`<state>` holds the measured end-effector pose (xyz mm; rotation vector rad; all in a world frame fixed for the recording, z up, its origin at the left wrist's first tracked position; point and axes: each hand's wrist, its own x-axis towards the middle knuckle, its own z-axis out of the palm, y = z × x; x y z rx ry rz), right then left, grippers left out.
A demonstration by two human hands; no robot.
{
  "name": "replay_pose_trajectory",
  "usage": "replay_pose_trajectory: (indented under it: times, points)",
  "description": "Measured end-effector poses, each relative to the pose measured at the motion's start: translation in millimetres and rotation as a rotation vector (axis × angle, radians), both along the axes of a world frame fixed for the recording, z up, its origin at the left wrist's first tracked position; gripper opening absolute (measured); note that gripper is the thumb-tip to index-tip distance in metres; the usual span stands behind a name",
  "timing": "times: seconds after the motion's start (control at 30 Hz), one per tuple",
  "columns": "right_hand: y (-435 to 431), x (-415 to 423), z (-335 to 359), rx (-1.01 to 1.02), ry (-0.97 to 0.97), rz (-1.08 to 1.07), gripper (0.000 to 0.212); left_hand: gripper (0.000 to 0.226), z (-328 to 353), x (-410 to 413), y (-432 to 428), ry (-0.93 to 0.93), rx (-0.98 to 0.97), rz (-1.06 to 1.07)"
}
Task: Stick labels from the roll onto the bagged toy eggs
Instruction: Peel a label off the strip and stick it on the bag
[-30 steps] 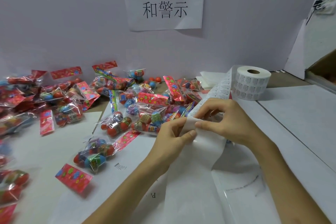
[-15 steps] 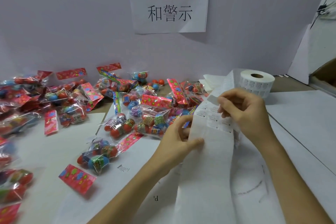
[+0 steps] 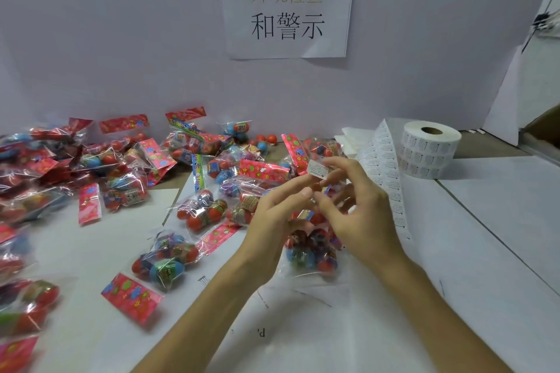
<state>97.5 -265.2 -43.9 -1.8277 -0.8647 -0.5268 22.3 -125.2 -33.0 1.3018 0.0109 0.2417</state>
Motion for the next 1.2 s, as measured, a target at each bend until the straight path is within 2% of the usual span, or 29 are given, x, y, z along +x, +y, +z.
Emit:
replay_pose_trajectory:
  times: [0.07, 0.13, 0.23, 0.33, 0.43, 0.5, 0.57, 0.63, 0.7, 0.93, 1.0, 1.2]
  points:
    - [0, 2, -1, 0.0, 0.035, 0.033, 0.055, 0.028, -1, 2, 2, -0.007, 0.063, 0.074]
    - [-1, 2, 2, 0.056, 0.0, 0.023, 0.043, 0.019, -3, 3, 4, -0.057, 0.263, 0.181]
    - [-1, -2, 7, 0.104, -0.07, -0.015, 0.02, 0.034, -4, 1, 2, -0.143, 0.485, 0.242]
    - [-1, -4, 7, 0.081, -0.092, -0.041, 0.004, 0.036, -4, 0, 5, -0.153, 0.534, 0.246]
    - [-2, -4, 7, 0.043, -0.134, -0.037, 0.006, 0.03, -3, 3, 11, -0.186, 0.575, 0.265]
    - [-1, -5, 7, 0.038, -0.153, -0.026, 0.005, 0.019, -6, 7, 22, -0.191, 0.641, 0.371]
    - [0, -6, 7, 0.067, -0.131, -0.022, 0.006, 0.017, -10, 11, 41, -0.088, 0.762, 0.557]
    - [-2, -5, 7, 0.089, -0.103, -0.024, 0.005, 0.031, -16, 12, 64, 0.161, 0.914, 0.698]
    - [-3, -4, 8, 0.102, -0.083, -0.028, 0.007, 0.044, -21, 10, 80, 0.388, 1.024, 0.709]
    - [-3, -4, 6, 0.092, -0.035, -0.016, 0.013, 0.049, -26, 14, 87, 0.506, 1.222, 0.551]
    - [-3, -3, 6, 0.093, -0.031, -0.011, 0.015, 0.051, -24, 13, 86, 0.502, 1.161, 0.552]
    - [-3, -4, 6, 0.105, 0.001, -0.001, 0.021, 0.026, -11, 5, 84, 0.181, 0.602, 0.597]
